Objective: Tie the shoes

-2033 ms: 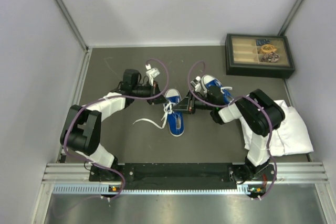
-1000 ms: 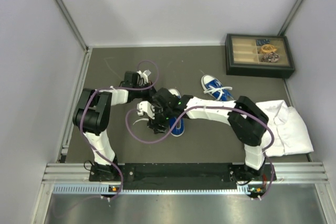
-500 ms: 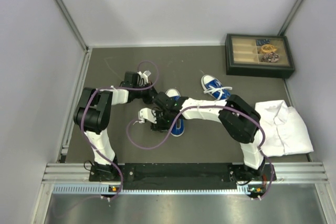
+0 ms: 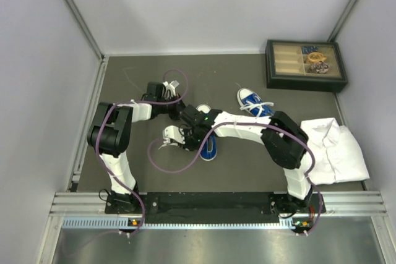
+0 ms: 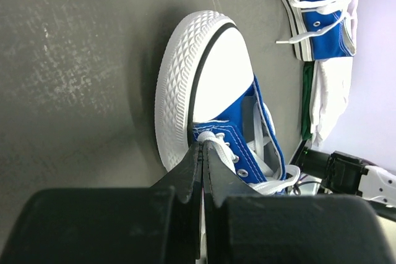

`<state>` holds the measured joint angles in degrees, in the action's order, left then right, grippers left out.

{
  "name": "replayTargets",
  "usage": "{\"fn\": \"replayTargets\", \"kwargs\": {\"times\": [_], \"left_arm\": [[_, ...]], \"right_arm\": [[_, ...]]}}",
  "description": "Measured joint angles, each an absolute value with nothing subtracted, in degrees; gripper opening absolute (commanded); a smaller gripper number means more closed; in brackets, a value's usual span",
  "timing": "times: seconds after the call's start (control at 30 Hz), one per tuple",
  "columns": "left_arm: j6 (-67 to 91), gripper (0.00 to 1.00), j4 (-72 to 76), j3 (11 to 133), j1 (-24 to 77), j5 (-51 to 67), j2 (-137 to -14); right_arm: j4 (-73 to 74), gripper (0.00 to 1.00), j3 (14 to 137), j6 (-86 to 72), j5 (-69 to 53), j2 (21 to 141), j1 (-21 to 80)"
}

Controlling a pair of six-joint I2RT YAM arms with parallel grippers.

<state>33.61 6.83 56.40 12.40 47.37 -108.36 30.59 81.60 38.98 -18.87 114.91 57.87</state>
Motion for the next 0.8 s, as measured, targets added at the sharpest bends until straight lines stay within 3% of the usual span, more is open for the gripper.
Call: {"fn": "replayTargets", "kwargs": {"times": [0.4,0.8], "left_arm": [[28.29,0.0,1.96,56.88,12.4,47.7,-104.88],[16.25,0.0,-10.44,56.9,8.43,46.3,-93.97]], "right_arm": [[33.21,0.0,80.84,25.04,-28.86,91.92,46.11],[38.04,0.0,63.33,18.02,-35.42,80.01,26.26]]}}
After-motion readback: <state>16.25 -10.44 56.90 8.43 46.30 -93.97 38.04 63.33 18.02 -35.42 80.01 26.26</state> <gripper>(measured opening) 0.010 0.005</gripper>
